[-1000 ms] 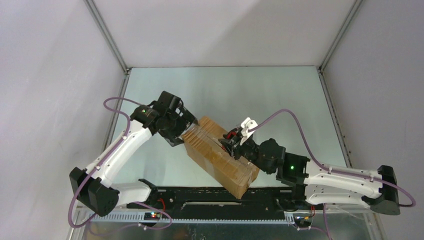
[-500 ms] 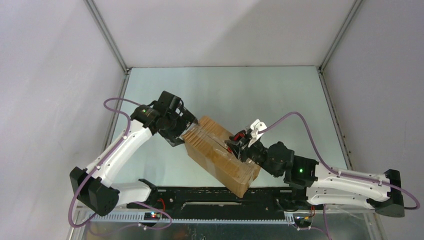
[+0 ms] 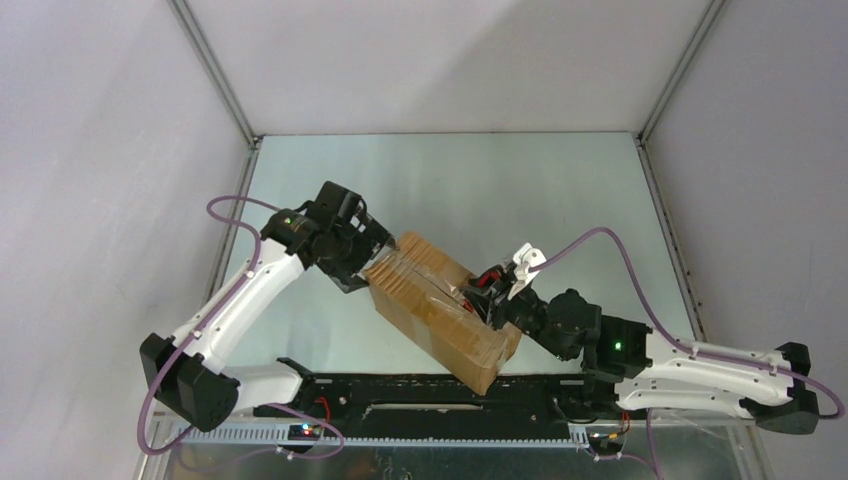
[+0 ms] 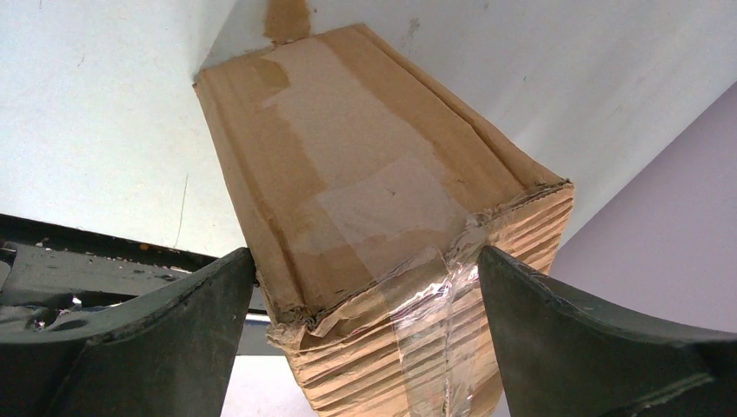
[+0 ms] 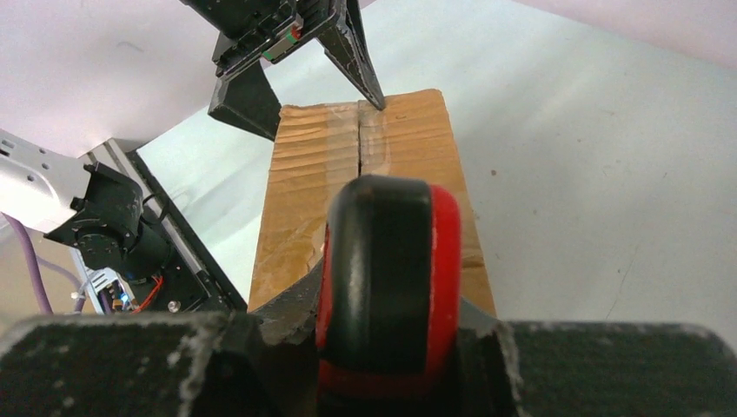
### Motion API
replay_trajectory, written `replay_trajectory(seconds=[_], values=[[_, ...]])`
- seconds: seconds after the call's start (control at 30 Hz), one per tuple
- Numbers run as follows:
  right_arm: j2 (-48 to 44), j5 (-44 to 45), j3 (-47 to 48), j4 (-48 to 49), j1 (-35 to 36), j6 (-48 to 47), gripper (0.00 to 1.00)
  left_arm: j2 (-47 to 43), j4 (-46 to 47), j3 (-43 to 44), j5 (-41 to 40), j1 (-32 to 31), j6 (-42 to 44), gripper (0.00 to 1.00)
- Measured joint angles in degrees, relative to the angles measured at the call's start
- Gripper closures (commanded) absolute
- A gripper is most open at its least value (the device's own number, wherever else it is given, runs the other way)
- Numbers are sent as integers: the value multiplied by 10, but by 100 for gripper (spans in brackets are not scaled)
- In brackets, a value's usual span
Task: Unpack the express box
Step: Cut the express box at the center of the board.
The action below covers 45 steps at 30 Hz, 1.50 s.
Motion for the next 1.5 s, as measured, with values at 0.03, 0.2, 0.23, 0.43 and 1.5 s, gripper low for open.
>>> replay_trajectory(seconds=[0.03, 0.2, 0.23, 0.43, 1.5], values=[[-3, 1, 0, -4, 1, 2, 100, 0, 0, 0, 0, 0, 0, 2], [-19, 4, 0, -28, 7, 9, 100, 0, -1, 0, 0, 2, -2, 2], [-22, 5, 0, -34, 8, 10, 100, 0, -1, 0, 0, 3, -3, 2], [-41, 14, -1, -58, 15, 20, 100, 0, -1, 0, 0, 3, -4, 2], [133, 108, 13, 111, 33, -24, 100, 13, -146, 102, -156, 38, 70, 0]])
